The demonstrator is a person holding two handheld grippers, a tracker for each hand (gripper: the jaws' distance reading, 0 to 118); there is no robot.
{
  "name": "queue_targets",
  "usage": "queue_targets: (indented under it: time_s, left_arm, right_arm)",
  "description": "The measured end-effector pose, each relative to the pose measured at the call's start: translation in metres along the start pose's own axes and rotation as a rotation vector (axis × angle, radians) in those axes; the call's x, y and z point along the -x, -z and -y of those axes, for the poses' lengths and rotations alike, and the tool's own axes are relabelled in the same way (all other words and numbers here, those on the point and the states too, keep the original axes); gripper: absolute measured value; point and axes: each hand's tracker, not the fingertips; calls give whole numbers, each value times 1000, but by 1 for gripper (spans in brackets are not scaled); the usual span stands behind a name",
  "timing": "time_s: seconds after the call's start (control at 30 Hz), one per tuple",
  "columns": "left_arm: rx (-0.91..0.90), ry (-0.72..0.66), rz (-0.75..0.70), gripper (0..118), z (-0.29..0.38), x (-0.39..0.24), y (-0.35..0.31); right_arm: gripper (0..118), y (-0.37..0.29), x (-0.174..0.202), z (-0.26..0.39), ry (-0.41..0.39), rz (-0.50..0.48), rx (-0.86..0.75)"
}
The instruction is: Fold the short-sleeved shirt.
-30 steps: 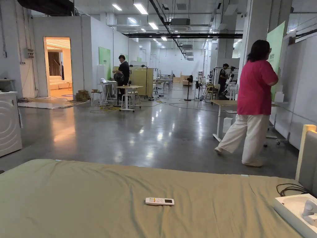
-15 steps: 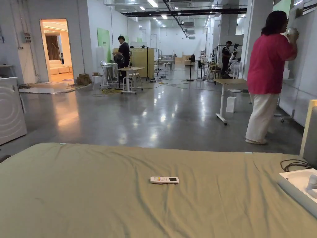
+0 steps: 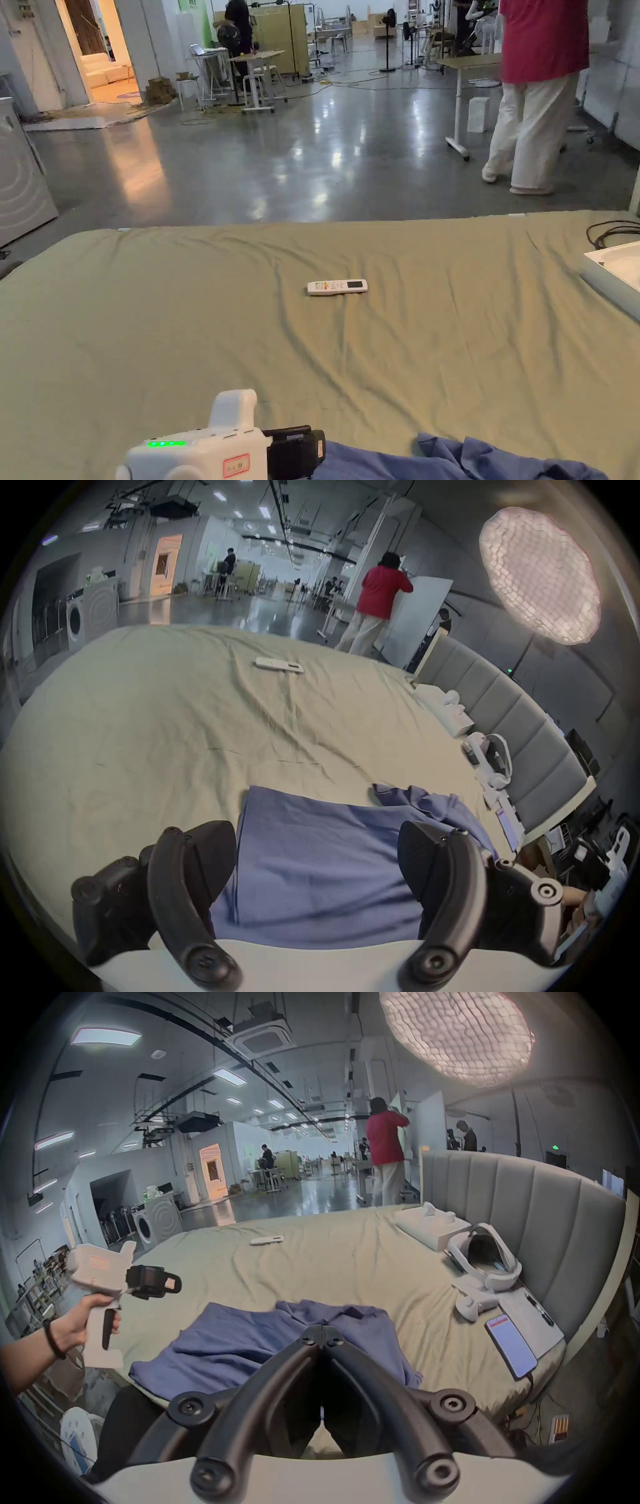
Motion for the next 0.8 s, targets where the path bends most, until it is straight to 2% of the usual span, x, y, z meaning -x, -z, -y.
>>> queue_targets:
  time_s: [0.13,0.23,0.37,0.43,0.57,0.67,0.7,0.8]
  left_arm:
    - [111,25,-130,100,-13,16,70]
    - [184,46,-162,100,-16,28,109]
    - [252,68,-217,100,-10,35,143]
    - [270,104,-262,96,-4,34,150]
    - [274,180,-272,75,1,19,148]
    - [286,187,-260,14,-2,6,143]
    - [291,208,-257,8,0,2,144]
    - [353,238,-270,7,3,7,160]
  right_arm:
    - [0,10,-15,7,30,47,61]
    - [0,13,-24,12,45,72,86]
    - [0,16,-31,16,66,99,122]
    - [0,17,-31,18,66,103,132]
    - [0,20,-31,23,44,105,146]
    - [0,25,-29,25,44,92,154]
    - [0,25,-28,26,48,88,153]
    - [0,31,-31,23,61,62,155]
